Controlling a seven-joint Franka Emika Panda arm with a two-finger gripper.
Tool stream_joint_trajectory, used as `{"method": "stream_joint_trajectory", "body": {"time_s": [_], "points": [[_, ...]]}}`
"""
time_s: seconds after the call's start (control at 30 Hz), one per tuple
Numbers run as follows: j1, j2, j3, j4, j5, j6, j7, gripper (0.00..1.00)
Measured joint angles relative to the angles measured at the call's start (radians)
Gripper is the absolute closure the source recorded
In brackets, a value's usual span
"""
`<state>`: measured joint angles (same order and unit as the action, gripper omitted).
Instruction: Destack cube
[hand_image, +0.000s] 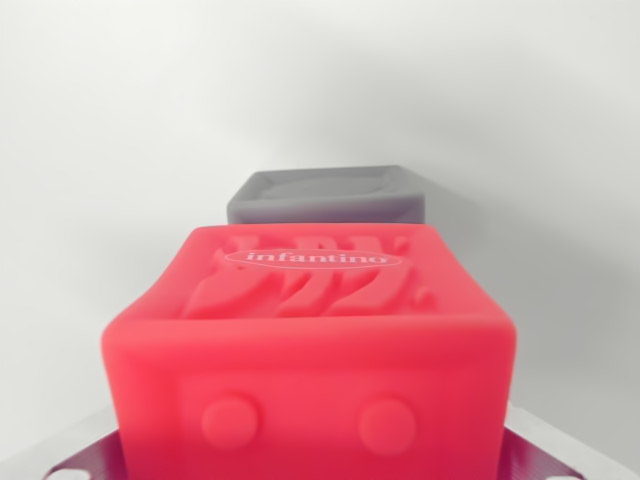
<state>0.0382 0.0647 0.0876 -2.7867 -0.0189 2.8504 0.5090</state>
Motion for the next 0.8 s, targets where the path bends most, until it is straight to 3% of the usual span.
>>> {"method": "stream_joint_trajectory", "body": {"time_s": [0.43,0.8], "points": [[0.003,-0.105,0.003,-0.005,0.027,-0.096,-0.019,1.0],[0.008,-0.199,0.003,-0.006,0.04,-0.189,-0.027,1.0]]}}
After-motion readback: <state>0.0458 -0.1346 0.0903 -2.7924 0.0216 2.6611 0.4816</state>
